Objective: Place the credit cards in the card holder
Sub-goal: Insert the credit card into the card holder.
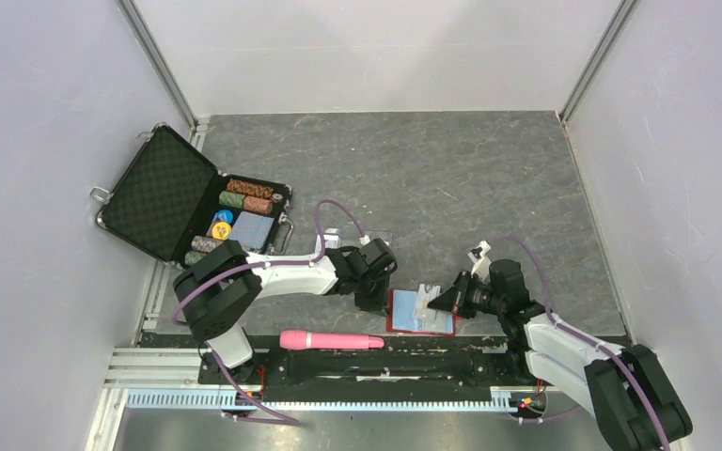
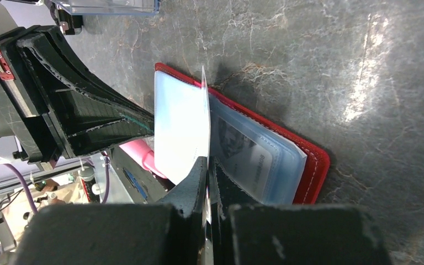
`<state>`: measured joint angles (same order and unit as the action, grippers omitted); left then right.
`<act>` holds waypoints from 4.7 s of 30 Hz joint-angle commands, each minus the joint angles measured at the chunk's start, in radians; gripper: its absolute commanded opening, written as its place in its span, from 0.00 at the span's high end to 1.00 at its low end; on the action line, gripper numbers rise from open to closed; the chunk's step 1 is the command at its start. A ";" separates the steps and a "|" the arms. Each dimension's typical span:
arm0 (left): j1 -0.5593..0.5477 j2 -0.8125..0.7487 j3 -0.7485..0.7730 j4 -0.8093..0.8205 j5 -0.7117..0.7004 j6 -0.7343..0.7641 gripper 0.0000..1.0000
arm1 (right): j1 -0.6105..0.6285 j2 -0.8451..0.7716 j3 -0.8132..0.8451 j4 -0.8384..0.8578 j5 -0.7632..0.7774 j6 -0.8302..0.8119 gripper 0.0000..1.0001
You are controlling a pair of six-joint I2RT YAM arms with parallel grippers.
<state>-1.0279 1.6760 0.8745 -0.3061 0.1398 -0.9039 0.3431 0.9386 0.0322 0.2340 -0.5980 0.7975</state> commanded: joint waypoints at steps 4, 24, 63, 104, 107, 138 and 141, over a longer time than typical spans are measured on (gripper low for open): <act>-0.023 0.067 -0.016 -0.035 -0.051 0.014 0.98 | 0.002 -0.021 -0.027 0.004 -0.030 0.027 1.00; -0.023 0.073 -0.035 -0.022 -0.049 0.013 0.98 | -0.021 -0.056 0.136 -0.216 0.232 -0.118 1.00; -0.029 0.093 -0.020 -0.011 -0.043 0.002 0.98 | -0.021 -0.070 0.039 -0.217 -0.071 -0.098 1.00; -0.041 0.126 0.029 -0.021 -0.030 0.016 0.98 | -0.019 0.060 0.079 -0.316 -0.093 -0.228 1.00; -0.040 0.129 0.036 -0.021 -0.031 0.016 0.98 | -0.018 0.116 0.092 -0.318 -0.108 -0.258 1.00; -0.042 -0.004 -0.049 -0.029 -0.188 -0.093 0.98 | 0.185 0.186 0.229 -0.252 0.126 -0.191 0.69; -0.041 -0.016 -0.056 -0.031 -0.200 -0.102 0.98 | 0.186 0.152 0.263 -0.352 0.174 -0.229 0.56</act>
<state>-1.0695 1.6630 0.8593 -0.2653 0.0650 -0.9833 0.5255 1.1271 0.2413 0.0509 -0.5575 0.6598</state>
